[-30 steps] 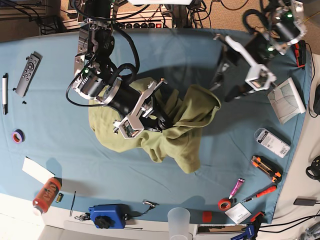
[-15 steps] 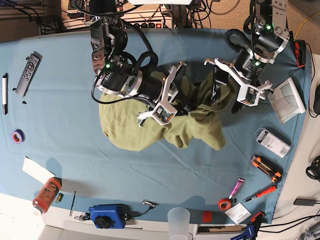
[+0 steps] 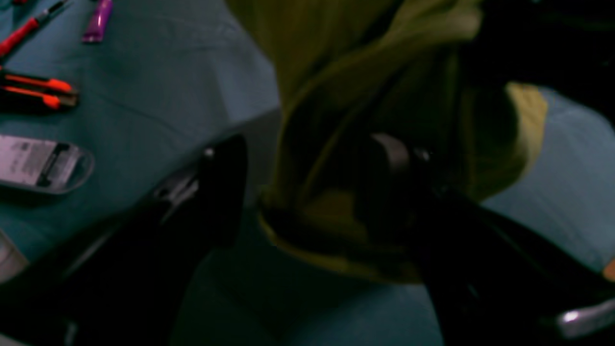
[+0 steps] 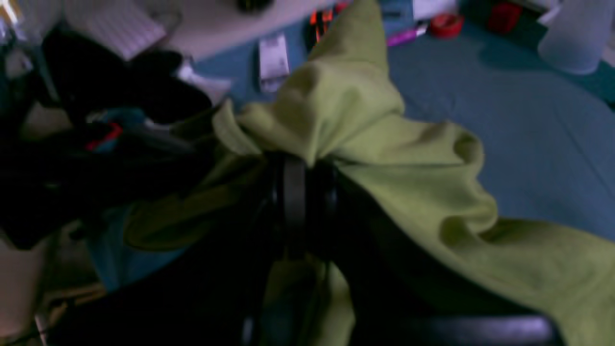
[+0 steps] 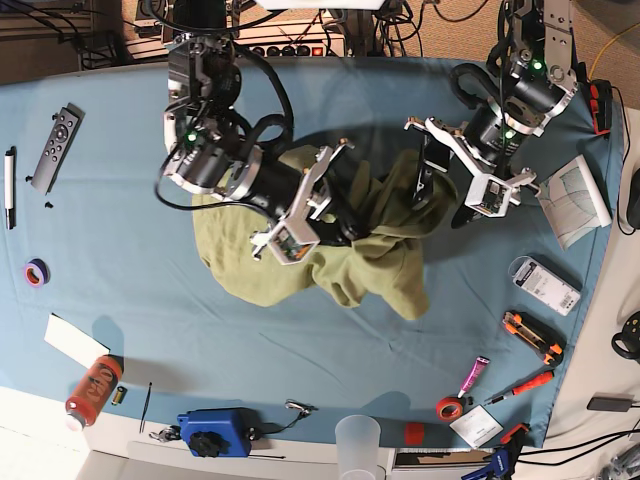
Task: Layout the t-shirt on the table in an organized manner, then fold the t-shirt properly
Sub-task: 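Reach the left gripper to the t-shirt and grasp its fabric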
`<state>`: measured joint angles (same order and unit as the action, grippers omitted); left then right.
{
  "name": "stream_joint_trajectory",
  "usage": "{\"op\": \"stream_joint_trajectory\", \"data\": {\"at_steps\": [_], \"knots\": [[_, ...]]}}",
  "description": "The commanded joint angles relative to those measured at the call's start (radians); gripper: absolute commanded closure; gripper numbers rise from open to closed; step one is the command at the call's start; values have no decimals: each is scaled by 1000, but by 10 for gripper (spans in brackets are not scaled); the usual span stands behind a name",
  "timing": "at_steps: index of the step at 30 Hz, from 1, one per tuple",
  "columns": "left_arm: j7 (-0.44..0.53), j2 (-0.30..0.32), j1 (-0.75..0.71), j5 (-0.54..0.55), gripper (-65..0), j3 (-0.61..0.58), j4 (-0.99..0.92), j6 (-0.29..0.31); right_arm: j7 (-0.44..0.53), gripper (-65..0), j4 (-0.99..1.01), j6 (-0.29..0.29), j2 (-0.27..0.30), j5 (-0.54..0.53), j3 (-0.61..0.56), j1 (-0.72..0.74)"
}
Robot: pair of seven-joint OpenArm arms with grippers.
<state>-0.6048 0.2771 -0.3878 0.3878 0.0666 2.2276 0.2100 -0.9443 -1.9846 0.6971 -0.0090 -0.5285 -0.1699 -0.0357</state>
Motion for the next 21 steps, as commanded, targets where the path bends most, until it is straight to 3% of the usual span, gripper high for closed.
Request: {"op": "stream_joint_trajectory", "data": {"at_steps": [1, 14, 17, 21], "knots": [[22, 5, 3, 9, -378, 2, 17, -1, 36, 0, -18, 1, -5, -26, 12, 16], [21, 5, 3, 85, -368, 2, 17, -7, 35, 0, -18, 1, -5, -58, 39, 16], [22, 5, 3, 85, -263, 2, 17, -7, 35, 0, -18, 1, -5, -58, 39, 16], [22, -2, 5, 85, 0, 2, 17, -7, 35, 0, -18, 1, -5, -58, 39, 16]]}}
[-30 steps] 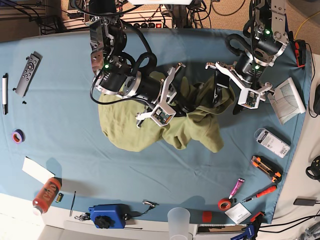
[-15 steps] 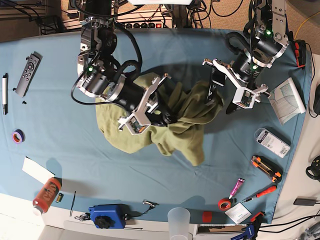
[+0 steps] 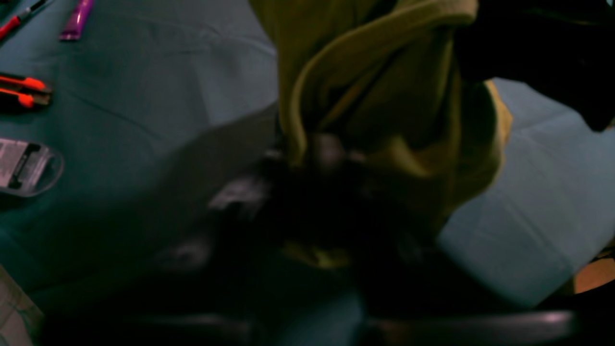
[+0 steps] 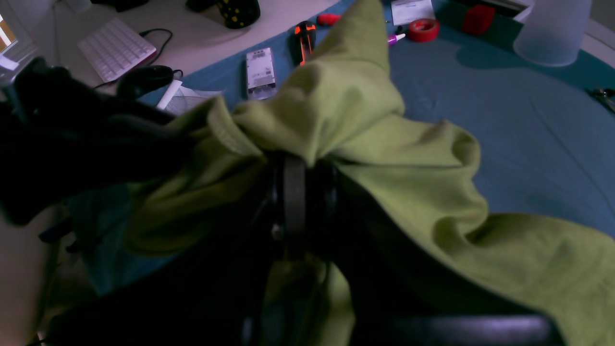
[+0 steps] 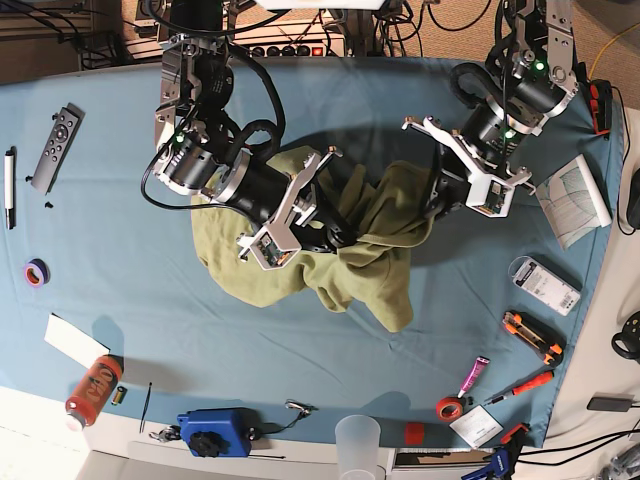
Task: Layout the t-shirt on the table in an organized manner, then fold the t-shirt properly
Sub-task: 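Reach the left gripper to the t-shirt and grasp its fabric, then pull the t-shirt apart, right gripper dragging its end away from left gripper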
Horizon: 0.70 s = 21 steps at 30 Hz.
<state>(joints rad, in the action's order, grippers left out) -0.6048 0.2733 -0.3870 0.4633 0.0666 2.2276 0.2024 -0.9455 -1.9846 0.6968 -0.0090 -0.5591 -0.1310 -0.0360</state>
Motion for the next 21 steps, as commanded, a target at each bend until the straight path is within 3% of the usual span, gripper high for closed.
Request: {"op": "stream_joint_trajectory", "data": {"at_steps": [1, 4, 6, 12, 21], "knots": [[22, 0, 5, 9, 0, 2, 17, 1, 37, 0, -18, 1, -5, -27, 0, 16], [21, 0, 14, 8, 0, 2, 17, 0, 37, 0, -18, 1, -5, -14, 0, 16], [22, 1, 26, 0, 0, 2, 18, -35, 37, 0, -18, 1, -5, 20, 0, 16], [21, 1, 87, -168, 0, 2, 18, -184, 38, -192, -18, 1, -5, 87, 2, 16], [19, 2, 113, -401, 0, 2, 18, -275, 28, -193, -18, 1, -5, 115, 60, 16]]}}
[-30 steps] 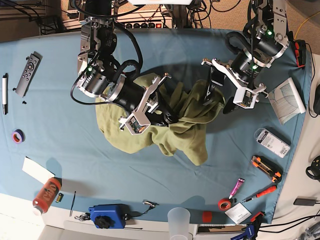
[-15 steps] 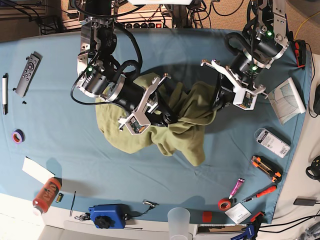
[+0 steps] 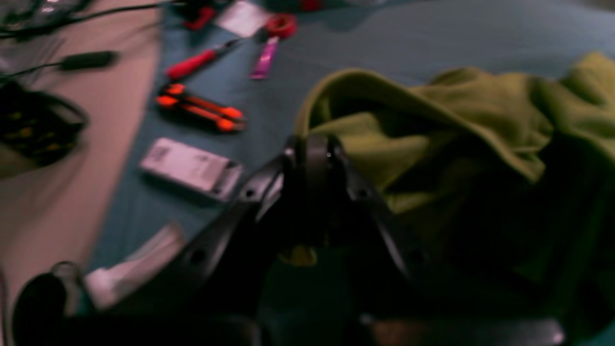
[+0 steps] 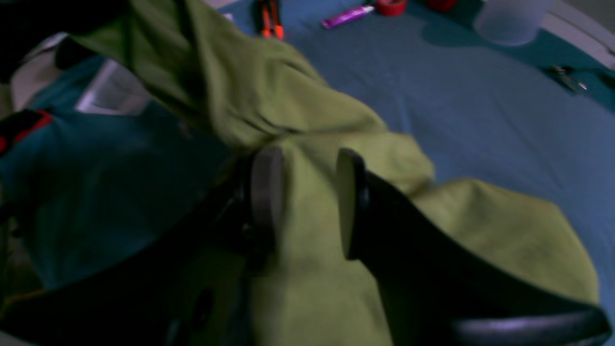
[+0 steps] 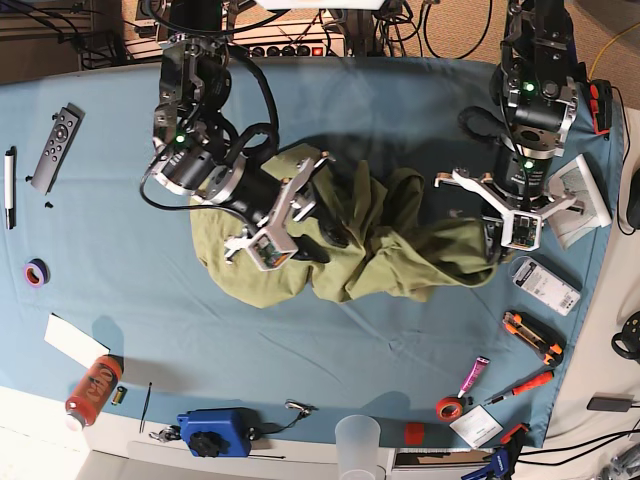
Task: Layout the t-shirt on the table in an organized manner, then fold the t-shirt properly
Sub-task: 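Pull the t-shirt apart, right gripper dragging its end away from left gripper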
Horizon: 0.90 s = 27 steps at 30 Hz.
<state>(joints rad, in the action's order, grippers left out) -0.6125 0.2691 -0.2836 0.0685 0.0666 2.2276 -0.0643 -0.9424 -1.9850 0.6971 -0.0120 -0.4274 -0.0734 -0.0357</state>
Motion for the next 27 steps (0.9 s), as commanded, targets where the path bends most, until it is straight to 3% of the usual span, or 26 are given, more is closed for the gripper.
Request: {"op": "stream_joint_trajectory", "data": {"at_steps": [1, 7, 14, 20, 27], "knots": [[26, 6, 10, -30, 0, 2, 18, -15, 21, -193, -18, 1, -2, -17, 28, 16], [19, 6, 10, -120, 0, 2, 17, -21, -52, -193, -18, 1, 11, -72, 237, 16], [48, 28, 30, -107, 0, 2, 17, 6, -86, -193, -18, 1, 106, -159, 437, -31], [49, 30, 35, -64, 0, 2, 17, 13, -113, -193, -18, 1, 167, -159, 476, -109], [44, 30, 34, -64, 0, 2, 17, 13, -108, -193, -16, 1, 178, -101, 476, -163]]}}
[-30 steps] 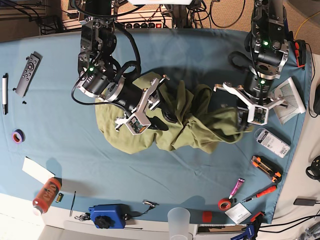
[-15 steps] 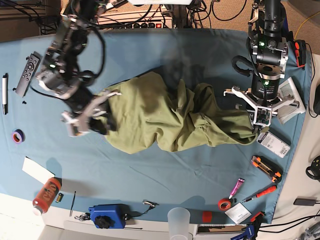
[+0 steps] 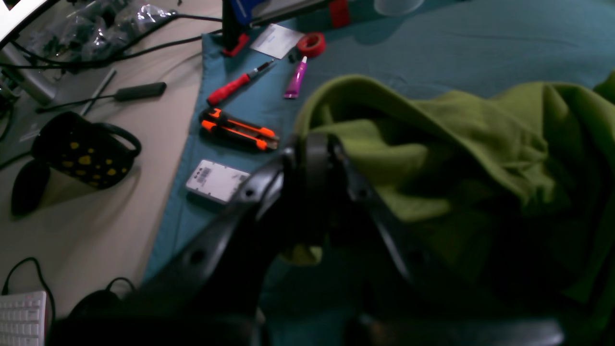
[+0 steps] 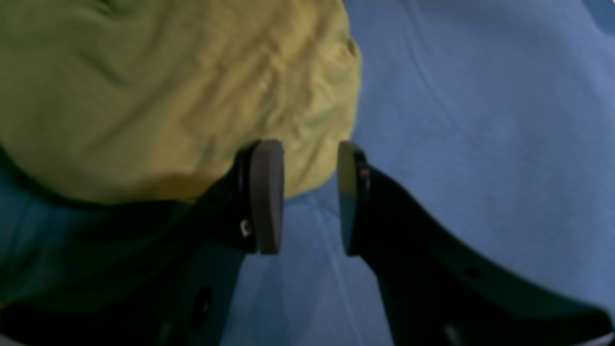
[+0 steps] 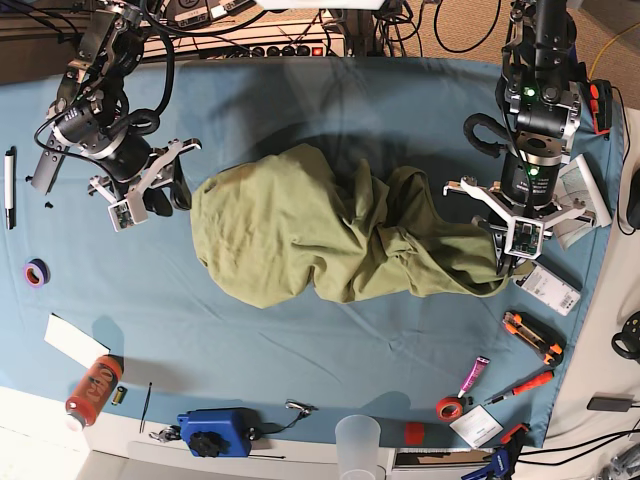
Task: Layout the t-shirt on the table in an organized manner, then fold the t-shirt properly
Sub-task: 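Pull the t-shirt apart, right gripper dragging its end away from left gripper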
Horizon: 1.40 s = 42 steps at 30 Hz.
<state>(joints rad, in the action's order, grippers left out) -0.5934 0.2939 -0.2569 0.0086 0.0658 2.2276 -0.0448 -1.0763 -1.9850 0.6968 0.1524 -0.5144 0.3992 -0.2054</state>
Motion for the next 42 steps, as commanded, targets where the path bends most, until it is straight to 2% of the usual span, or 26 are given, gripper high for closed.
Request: {"op": "stream_joint_trajectory", "data": {"at_steps": [1, 7, 11, 16, 21, 25, 28, 35, 40, 42], "knots": [[25, 5, 7, -5, 0, 3, 17, -7, 31, -193, -16, 1, 13, -8, 3, 6], [25, 5, 7, 14, 0, 3, 17, -7, 29, -193, -16, 0, 13, -2, 3, 6], [25, 5, 7, 56, 0, 3, 17, -6, 31, -193, -16, -75, 13, 53, 2, 6], [25, 5, 8, 59, 0, 3, 17, -6, 29, -193, -9, -95, 8, 52, 0, 6], [26, 5, 8, 59, 0, 3, 17, -6, 58, -193, 108, -93, 8, 23, -1, 10], [25, 5, 7, 60, 0, 3, 17, -6, 89, -193, 206, -40, 8, -32, -1, 32], [26, 5, 7, 60, 0, 3, 17, -6, 82, -193, 261, -39, 8, -45, -6, 66], [26, 5, 8, 60, 0, 3, 17, -6, 83, -193, 366, -42, 8, -37, -121, 145], [25, 5, 7, 60, 0, 3, 17, -6, 124, -190, 433, -89, 8, 46, -203, 187], [25, 5, 7, 60, 0, 3, 17, -6, 129, -114, 438, -103, 8, 70, -217, 196]]}}
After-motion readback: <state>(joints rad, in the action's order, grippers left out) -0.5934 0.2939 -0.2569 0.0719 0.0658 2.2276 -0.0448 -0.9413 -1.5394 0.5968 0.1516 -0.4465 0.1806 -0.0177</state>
